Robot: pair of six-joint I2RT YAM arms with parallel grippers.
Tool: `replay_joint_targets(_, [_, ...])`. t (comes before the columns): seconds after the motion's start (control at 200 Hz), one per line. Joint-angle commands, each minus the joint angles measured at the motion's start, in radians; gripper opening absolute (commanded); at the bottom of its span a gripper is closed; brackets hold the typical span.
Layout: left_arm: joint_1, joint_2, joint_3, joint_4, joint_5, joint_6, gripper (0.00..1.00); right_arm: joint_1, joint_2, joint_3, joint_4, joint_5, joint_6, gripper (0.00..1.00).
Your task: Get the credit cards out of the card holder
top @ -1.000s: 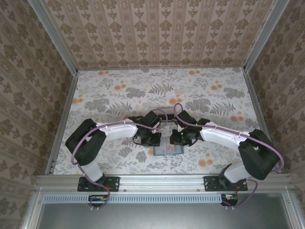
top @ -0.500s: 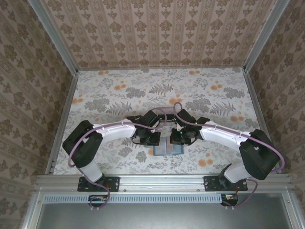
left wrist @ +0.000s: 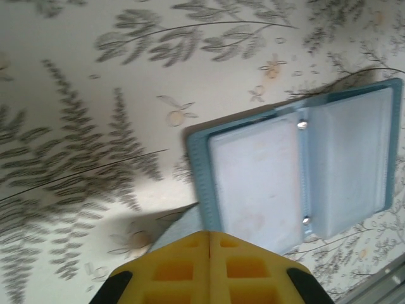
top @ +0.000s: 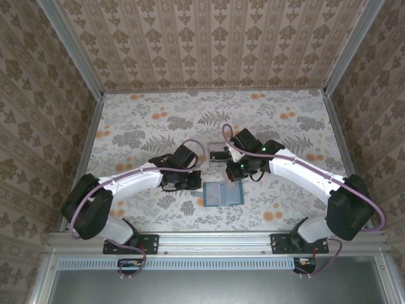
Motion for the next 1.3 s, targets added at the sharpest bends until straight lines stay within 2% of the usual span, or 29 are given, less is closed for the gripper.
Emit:
replay_joint_targets(0.0, [0.029, -0.053, -0.045, 0.025, -0.030, -0.014, 0.06, -0.021, 0.050, 0.072, -0.085, 0.054, -0.366, 0.02])
replay_joint_targets(0.32, [0.102, -0.154, -0.156, 0.061, -0.021, -0.039, 0.08, -0.080, 0.204, 0.299, -0.211, 0.039, -0.980, 0.00])
replay_joint_targets(0.445, [0.114, -0.170, -0.173, 0.064, -0.013, -0.038, 0.08, -0.086, 0.254, 0.352, -0.221, 0.076, -1.113, 0.00])
replay_joint_targets(0.765, [0.124, -0.205, -0.189, 0.049, -0.022, -0.033, 0.08, -0.109, 0.441, 0.620, -0.355, 0.098, -1.247, 0.00])
replay_joint_targets(1.295, [0.139, -0.247, -0.202, 0.039, -0.033, -0.045, 0.11, -0.117, 0.673, 0.884, -0.437, 0.132, -1.316, 0.00])
